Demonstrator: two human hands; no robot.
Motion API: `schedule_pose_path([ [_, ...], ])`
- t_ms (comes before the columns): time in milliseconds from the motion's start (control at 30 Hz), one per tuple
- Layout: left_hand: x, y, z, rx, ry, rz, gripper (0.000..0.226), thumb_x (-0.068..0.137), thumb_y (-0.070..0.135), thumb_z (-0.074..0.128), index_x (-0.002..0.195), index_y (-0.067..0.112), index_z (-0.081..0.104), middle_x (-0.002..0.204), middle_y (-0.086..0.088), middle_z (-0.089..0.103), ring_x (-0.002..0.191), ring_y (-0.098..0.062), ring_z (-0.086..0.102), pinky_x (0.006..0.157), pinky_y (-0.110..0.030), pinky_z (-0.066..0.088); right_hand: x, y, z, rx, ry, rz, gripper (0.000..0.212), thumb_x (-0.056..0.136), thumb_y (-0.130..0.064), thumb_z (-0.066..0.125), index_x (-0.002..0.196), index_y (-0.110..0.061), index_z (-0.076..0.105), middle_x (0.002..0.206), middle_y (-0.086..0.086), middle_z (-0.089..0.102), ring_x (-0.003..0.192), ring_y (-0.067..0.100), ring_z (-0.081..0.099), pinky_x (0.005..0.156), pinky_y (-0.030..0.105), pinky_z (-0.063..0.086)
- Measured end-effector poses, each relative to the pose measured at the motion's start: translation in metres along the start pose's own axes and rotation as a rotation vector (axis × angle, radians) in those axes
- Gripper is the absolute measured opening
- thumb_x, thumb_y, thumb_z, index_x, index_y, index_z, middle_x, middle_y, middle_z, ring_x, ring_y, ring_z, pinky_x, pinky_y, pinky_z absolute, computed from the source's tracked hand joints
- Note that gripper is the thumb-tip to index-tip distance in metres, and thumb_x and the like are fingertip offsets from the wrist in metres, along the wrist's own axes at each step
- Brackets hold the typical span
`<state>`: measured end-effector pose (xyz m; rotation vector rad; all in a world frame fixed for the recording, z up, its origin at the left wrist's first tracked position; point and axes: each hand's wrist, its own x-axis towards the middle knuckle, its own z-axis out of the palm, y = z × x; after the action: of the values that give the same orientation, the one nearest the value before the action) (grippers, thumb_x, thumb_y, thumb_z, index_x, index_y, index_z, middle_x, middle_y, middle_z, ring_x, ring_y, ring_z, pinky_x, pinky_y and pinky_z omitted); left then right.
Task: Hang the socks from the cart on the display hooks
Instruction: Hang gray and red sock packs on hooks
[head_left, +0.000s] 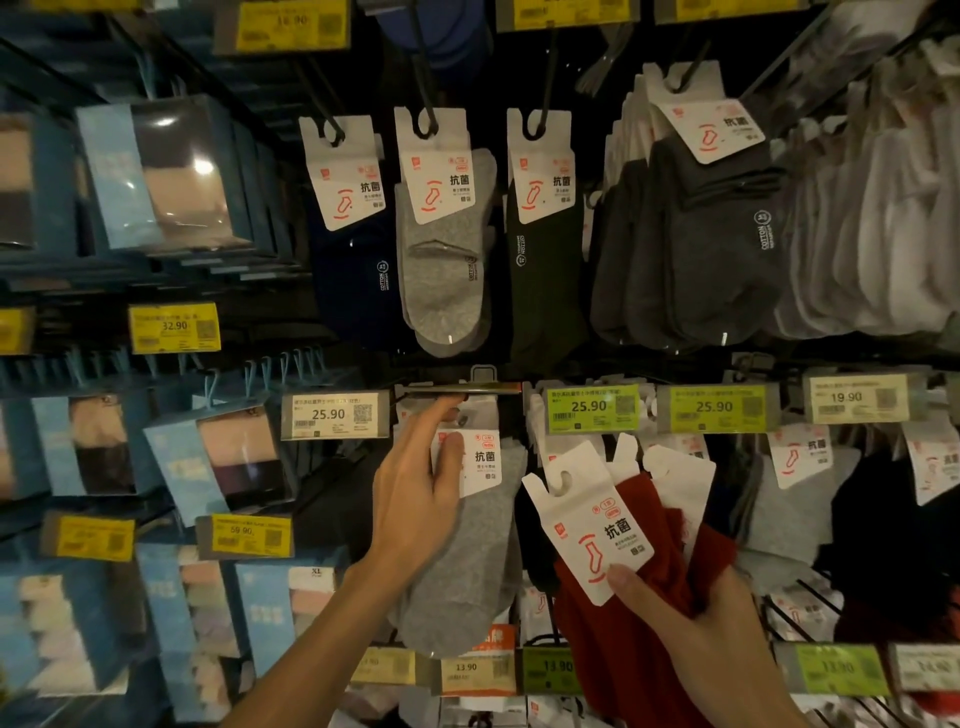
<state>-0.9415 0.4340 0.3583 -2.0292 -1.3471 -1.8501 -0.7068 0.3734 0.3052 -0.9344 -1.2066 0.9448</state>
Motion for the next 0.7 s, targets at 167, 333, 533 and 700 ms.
schedule_pose_path([
  [167, -0.003, -0.005, 0.005, 0.073, 0.045, 0.088, 0.028, 0.100, 0.020, 0.047, 0.126, 0.021, 0.057, 0.122, -0.001, 0.056, 0.100, 0.013, 0.056, 0.074, -0.003, 0.045, 0.001, -0.001, -0.003, 0.013, -0.006, 0.018, 0.048, 0.073, -0.003, 0.079, 0.114, -0.022, 0.063, 0.088, -0.020, 0.076, 0.082, -0.003, 0.071, 0.057, 0.012, 0.054],
  [333, -0.005, -0.011, 0.004, 0.184, 0.010, 0.062, 0.034, 0.101, 0.026, 0.046, 0.133, 0.020, 0.054, 0.116, 0.003, 0.063, 0.088, 0.016, 0.057, 0.065, -0.002, 0.044, 0.000, -0.002, -0.005, 0.010, -0.001, 0.019, 0.048, 0.074, -0.003, 0.079, 0.118, -0.018, 0.065, 0.095, -0.010, 0.078, 0.088, 0.006, 0.073, 0.062, 0.018, 0.058],
  [533, -0.005, -0.008, 0.005, 0.276, -0.044, 0.037, 0.035, 0.101, 0.021, 0.052, 0.134, 0.029, 0.043, 0.096, 0.003, 0.064, 0.063, 0.009, 0.050, 0.050, -0.009, 0.042, -0.004, -0.008, -0.005, 0.035, -0.034, 0.037, 0.046, 0.077, -0.001, 0.077, 0.118, -0.018, 0.064, 0.096, -0.011, 0.077, 0.088, 0.006, 0.073, 0.062, 0.017, 0.057],
  [700, -0.006, -0.007, 0.008, 0.248, -0.056, 0.024, 0.034, 0.102, 0.023, 0.051, 0.125, 0.038, 0.031, 0.102, -0.004, 0.065, 0.076, -0.014, 0.062, 0.056, -0.020, 0.044, -0.008, -0.018, -0.008, 0.112, -0.078, 0.089, 0.034, 0.080, -0.002, 0.073, 0.110, -0.017, 0.067, 0.096, -0.003, 0.078, 0.085, 0.013, 0.075, 0.061, 0.020, 0.058],
])
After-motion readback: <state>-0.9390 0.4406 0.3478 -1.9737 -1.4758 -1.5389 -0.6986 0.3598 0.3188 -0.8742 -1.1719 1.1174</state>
